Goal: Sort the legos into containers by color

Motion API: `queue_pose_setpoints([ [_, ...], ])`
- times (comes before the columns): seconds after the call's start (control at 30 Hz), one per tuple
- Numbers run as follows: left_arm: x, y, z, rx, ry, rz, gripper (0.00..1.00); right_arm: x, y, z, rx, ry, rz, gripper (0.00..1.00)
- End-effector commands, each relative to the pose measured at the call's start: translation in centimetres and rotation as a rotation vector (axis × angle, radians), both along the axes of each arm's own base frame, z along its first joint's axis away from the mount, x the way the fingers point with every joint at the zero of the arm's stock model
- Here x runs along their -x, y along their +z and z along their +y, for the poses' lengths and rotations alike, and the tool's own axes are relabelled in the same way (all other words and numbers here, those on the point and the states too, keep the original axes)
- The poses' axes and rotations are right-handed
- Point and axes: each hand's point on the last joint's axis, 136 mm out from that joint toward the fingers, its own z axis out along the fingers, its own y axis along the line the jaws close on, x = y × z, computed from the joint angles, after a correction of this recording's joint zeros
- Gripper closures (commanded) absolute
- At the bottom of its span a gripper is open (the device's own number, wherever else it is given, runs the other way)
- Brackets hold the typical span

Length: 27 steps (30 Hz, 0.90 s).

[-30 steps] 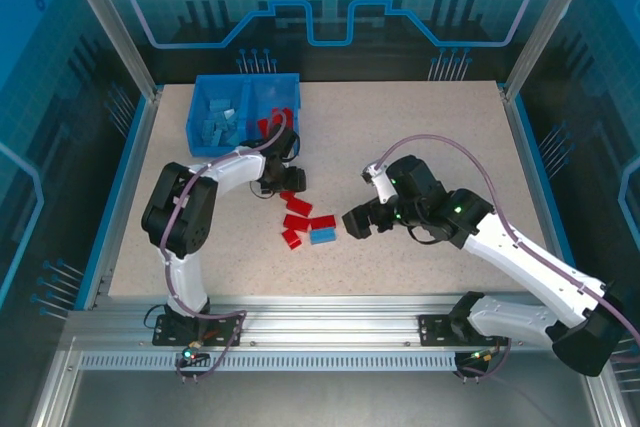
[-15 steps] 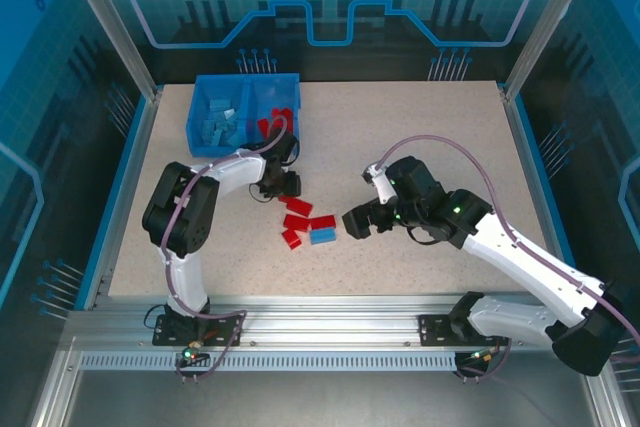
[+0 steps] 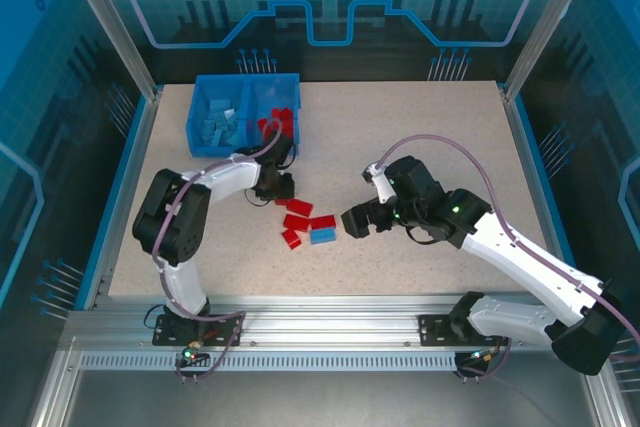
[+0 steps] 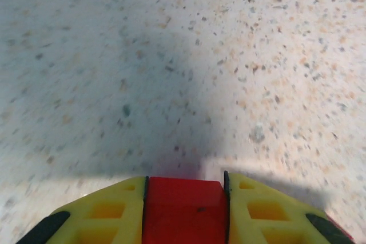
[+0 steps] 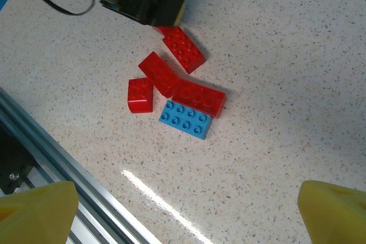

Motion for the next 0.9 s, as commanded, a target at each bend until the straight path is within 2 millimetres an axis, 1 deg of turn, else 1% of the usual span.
queue_pose_setpoints([
  [0.0, -1.1, 7.1, 0.8, 0.01, 0.063, -0.173, 0.74, -0.5, 2.0, 0.4, -0.06, -0.015, -0.023, 0.0],
  [0.07, -2.6, 10.6, 1.7, -0.025, 0.094, -0.283, 0.72, -0.8, 2.4, 0.4, -0.065, -0.021, -0.038, 0.0],
  [0.13, -4.5, 13.0, 2.7, -0.076, 0.124, -0.373, 0.7, -1.0, 2.5, 0.3, -0.06, -0.032, -0.048, 0.0],
  [0.17, -5.7, 13.8, 3.2, -0.095, 0.145, -0.409, 0.7, -1.2, 2.6, 0.3, -0.061, -0.037, -0.054, 0.0],
  [0.23, -8.2, 14.5, 3.9, -0.089, 0.187, -0.442, 0.7, -1.3, 2.7, 0.3, -0.061, -0.045, -0.057, 0.0],
  [0.33, -12.4, 13.9, 5.3, -0.065, 0.259, -0.445, 0.7, -1.3, 2.9, -0.1, -0.056, -0.061, -0.062, 0.0],
  [0.4, -14.9, 12.7, 5.9, -0.053, 0.28, -0.418, 0.71, -1.2, 3.2, -0.4, -0.057, -0.071, -0.067, 0.0],
  [0.47, -17.3, 11.5, 6.1, -0.015, 0.288, -0.396, 0.71, -1.1, 3.7, -0.7, -0.063, -0.081, -0.079, 0.0],
  [0.5, -18.2, 11.0, 6.2, 0.007, 0.291, -0.385, 0.7, -1.0, 3.8, -0.9, -0.066, -0.086, -0.084, 0.0],
  [0.57, -19.8, 10.3, 5.8, 0.044, 0.27, -0.377, 0.64, -0.8, 4.1, -1.2, -0.07, -0.092, -0.092, 0.0],
  [0.63, -20.6, 10.1, 5.6, 0.045, 0.256, -0.377, 0.53, -0.7, 4.2, -1.6, -0.07, -0.101, -0.096, 0.0],
  [0.73, -21.0, 10.9, 5.4, 0.059, 0.245, -0.394, 0.49, -0.5, 4.1, -2.2, -0.059, -0.118, -0.104, 0.0],
  [0.83, -20.3, 12.3, 5.2, 0.081, 0.249, -0.41, 0.45, -0.5, 4.0, -2.4, -0.057, -0.125, -0.109, 0.0],
  [0.87, -19.9, 13.2, 5.1, 0.098, 0.251, -0.428, 0.44, -0.5, 4.0, -2.4, -0.059, -0.127, -0.109, 0.0],
])
